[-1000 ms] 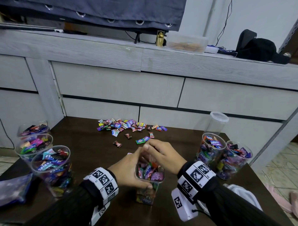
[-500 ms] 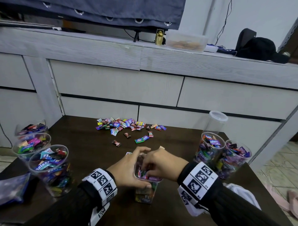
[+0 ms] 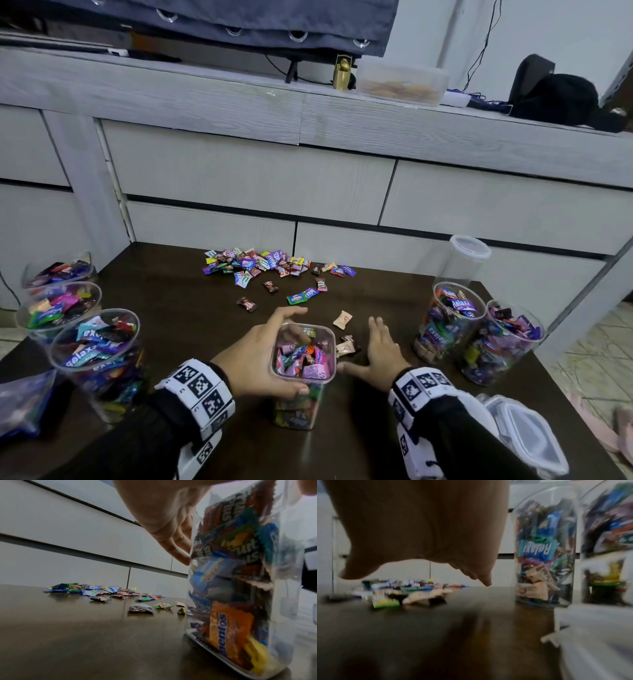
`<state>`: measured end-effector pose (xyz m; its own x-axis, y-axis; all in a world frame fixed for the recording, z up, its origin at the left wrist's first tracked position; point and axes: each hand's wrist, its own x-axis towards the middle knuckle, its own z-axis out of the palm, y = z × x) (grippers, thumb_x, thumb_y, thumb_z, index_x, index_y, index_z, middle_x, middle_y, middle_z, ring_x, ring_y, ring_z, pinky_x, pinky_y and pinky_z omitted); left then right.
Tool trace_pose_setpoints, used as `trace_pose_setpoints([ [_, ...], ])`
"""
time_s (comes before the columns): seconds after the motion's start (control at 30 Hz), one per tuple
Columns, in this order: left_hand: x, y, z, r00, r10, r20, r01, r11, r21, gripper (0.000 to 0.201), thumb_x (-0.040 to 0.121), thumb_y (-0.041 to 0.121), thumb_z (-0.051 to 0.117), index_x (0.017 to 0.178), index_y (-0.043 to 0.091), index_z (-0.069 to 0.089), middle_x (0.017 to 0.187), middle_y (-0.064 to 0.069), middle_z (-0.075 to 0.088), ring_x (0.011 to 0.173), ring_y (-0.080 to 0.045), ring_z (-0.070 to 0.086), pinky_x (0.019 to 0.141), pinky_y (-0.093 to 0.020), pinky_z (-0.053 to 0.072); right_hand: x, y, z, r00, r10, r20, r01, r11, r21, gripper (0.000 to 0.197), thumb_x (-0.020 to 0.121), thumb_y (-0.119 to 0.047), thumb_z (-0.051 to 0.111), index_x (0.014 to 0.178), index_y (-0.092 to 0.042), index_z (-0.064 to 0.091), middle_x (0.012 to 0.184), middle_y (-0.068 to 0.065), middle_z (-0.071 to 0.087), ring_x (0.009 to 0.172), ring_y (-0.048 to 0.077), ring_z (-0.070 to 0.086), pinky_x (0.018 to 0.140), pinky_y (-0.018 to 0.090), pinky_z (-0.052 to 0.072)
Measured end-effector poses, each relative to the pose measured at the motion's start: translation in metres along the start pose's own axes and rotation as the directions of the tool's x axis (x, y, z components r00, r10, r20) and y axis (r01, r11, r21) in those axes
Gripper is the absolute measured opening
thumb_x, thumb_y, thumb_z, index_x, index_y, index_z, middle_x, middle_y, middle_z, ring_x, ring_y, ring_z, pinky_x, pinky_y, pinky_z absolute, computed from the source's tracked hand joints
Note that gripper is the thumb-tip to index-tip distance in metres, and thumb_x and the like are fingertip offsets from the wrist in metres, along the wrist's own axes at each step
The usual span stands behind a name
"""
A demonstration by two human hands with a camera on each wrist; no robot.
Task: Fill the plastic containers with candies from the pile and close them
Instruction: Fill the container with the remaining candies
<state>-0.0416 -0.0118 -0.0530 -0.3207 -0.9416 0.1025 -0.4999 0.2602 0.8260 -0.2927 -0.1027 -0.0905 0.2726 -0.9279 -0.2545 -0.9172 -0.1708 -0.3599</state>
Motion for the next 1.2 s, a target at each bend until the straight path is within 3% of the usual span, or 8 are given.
trace_pose_setpoints([
  [0.13,0.001,-0.005,0.002,1.0,0.001,-0.001,-0.001,0.999,-0.037,0.108,0.053,0.048,0.092,0.134,0.058,0.023,0.12,0.027,0.058,0.116,0.001,0.059,0.102,-0.033,0.05,0.031,-0.001,0.033,0.998,0.032,0.046,-0.024,0.983,-0.181,0.123,0.072,-0.078,0.051,0.149,-0.01,-0.016,0.159,0.003,-0.019,0.147,0.018,-0.015,0.119,0.048,0.0],
  [0.33,0.009,-0.009,0.001,0.998,0.059,-0.032,-0.061,0.997,-0.054,0.108,0.054,0.046,0.092,0.138,0.052,0.024,0.121,0.021,0.06,0.117,-0.002,0.059,0.102,-0.03,0.048,0.076,-0.021,0.036,0.994,-0.043,0.099,0.068,0.96,-0.27,0.096,0.089,-0.062,0.041,0.15,-0.013,-0.015,0.159,0.0,-0.016,0.147,0.014,-0.012,0.118,0.047,-0.004],
  [0.63,0.035,-0.018,-0.006,0.988,0.113,-0.106,-0.123,0.988,-0.09,0.105,0.06,0.036,0.09,0.143,0.038,0.024,0.12,0.019,0.064,0.114,-0.004,0.062,0.1,-0.03,0.048,0.155,-0.04,0.038,0.994,-0.011,-0.105,-0.007,0.985,-0.175,0.077,0.097,-0.044,0.042,0.151,-0.023,-0.009,0.161,0.0,-0.006,0.148,0.02,-0.001,0.117,0.047,0.008],
  [0.7,0.038,-0.02,-0.007,0.988,0.112,-0.108,-0.123,0.988,-0.099,0.107,0.059,0.037,0.09,0.143,0.038,0.024,0.122,0.019,0.062,0.115,-0.003,0.062,0.1,-0.028,0.048,0.167,-0.046,0.038,0.991,0.0,-0.133,-0.015,0.993,-0.117,0.084,0.093,-0.042,0.051,0.151,-0.027,-0.007,0.161,0.001,-0.002,0.148,0.023,0.002,0.116,0.05,0.01],
  [0.83,0.039,-0.025,-0.009,0.99,0.108,-0.092,-0.118,0.986,-0.114,0.108,0.06,0.036,0.091,0.144,0.039,0.024,0.125,0.017,0.062,0.117,-0.004,0.061,0.101,-0.031,0.049,0.178,-0.054,0.029,0.996,-0.029,0.089,0.041,0.991,-0.13,0.113,0.077,-0.048,0.071,0.149,-0.034,-0.015,0.16,-0.003,-0.015,0.147,0.028,-0.009,0.109,0.066,0.003],
  [0.97,0.038,-0.027,-0.007,0.989,0.114,-0.09,-0.124,0.986,-0.113,0.107,0.06,0.037,0.092,0.143,0.042,0.025,0.126,0.019,0.061,0.118,-0.003,0.06,0.1,-0.026,0.048,0.177,-0.061,0.026,0.991,-0.109,0.082,0.122,0.975,-0.184,0.115,0.073,-0.059,0.071,0.148,-0.038,-0.014,0.16,0.002,-0.015,0.146,0.033,-0.01,0.113,0.06,-0.001],
  [1.1,0.037,-0.028,-0.005,0.987,0.125,-0.102,-0.137,0.982,-0.126,0.105,0.061,0.037,0.091,0.142,0.043,0.026,0.127,0.02,0.06,0.118,-0.004,0.06,0.098,-0.024,0.049,0.176,-0.074,0.037,0.973,-0.163,0.163,0.204,0.938,-0.28,0.093,0.08,-0.066,0.057,0.148,-0.044,-0.002,0.16,0.004,-0.011,0.145,0.037,-0.012,0.113,0.059,-0.001],
  [1.2,0.038,-0.027,-0.005,0.986,0.129,-0.104,-0.142,0.981,-0.13,0.104,0.061,0.042,0.09,0.142,0.044,0.026,0.13,0.021,0.058,0.12,-0.004,0.059,0.099,-0.023,0.047,0.171,-0.078,0.041,0.971,-0.227,0.079,0.24,0.911,-0.336,0.069,0.088,-0.063,0.044,0.147,-0.036,0.021,0.158,0.005,0.011,0.144,0.034,0.007,0.111,0.058,0.015],
])
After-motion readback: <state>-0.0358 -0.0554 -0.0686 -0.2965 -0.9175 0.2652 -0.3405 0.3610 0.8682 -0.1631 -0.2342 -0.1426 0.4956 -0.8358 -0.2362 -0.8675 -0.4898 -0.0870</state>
